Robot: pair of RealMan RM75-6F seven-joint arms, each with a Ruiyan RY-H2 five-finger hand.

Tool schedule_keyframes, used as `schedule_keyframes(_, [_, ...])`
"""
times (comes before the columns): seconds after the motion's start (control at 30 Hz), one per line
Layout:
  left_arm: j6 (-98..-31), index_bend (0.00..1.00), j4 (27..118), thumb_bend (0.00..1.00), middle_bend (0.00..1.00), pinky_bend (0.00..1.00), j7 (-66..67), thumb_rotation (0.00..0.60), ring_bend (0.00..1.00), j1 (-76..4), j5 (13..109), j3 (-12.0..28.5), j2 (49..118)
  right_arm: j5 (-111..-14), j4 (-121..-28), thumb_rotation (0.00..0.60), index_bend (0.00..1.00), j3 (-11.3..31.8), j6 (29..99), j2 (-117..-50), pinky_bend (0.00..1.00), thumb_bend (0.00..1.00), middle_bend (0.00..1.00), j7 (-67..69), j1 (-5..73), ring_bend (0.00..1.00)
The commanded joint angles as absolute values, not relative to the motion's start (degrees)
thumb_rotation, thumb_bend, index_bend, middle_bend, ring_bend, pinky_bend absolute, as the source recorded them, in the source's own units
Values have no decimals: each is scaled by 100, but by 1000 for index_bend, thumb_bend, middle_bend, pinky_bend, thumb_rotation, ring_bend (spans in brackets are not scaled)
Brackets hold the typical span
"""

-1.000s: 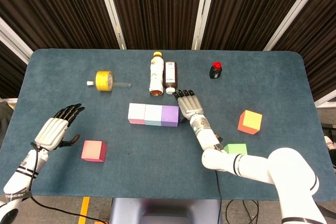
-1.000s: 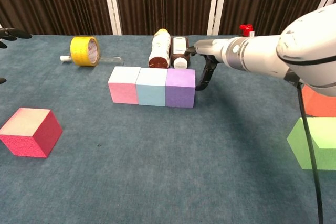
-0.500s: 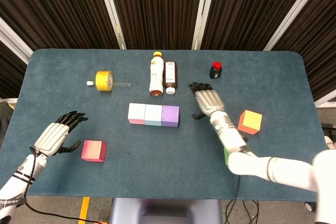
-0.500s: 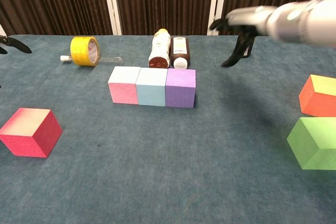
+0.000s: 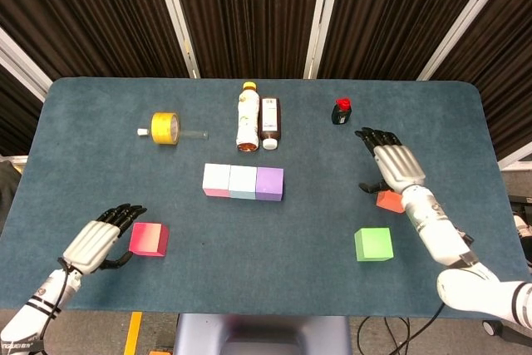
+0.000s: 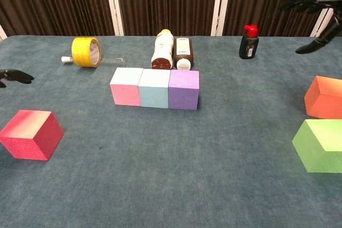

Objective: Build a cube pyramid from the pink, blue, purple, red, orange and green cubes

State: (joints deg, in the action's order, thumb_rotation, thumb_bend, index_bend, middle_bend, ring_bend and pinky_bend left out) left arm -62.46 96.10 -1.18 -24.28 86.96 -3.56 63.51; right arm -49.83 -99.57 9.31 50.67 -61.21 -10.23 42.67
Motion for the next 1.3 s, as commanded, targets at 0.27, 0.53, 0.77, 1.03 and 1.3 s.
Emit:
schedule_keyframes(0.27, [-5802,0,9541,374,0,128,699,600,0,-2486,8035,-279,6843,-5512,-9767,600,69,826,5054,-6090,164,318,126,-562,3923,42])
schedule_keyframes(0.53, [-5680,21,9315,374,14,134,868,600,6,-2606,7901,-157,7085,-5635,-9721,600,69,839,5070,-6064,162,318,126,-412,3795,40])
schedule_keyframes(0.77, [-5734,290,9133,374,368,236,1091,600,329,-2652,7825,-60,7223,-5643,-9722,600,70,836,5065,-6023,162,319,126,-379,3734,37])
schedule_keyframes(1.03, [-5657,353,10001,369,445,307,820,600,396,-3100,7897,501,6613,-5735,-9863,600,69,843,5236,-5768,161,318,127,-198,3476,35])
schedule_keyframes(1.3, [-4930,349,10387,369,429,317,978,600,393,-4057,6942,1390,6378,-5875,-10003,600,69,843,5326,-5508,161,318,126,-1,3248,35])
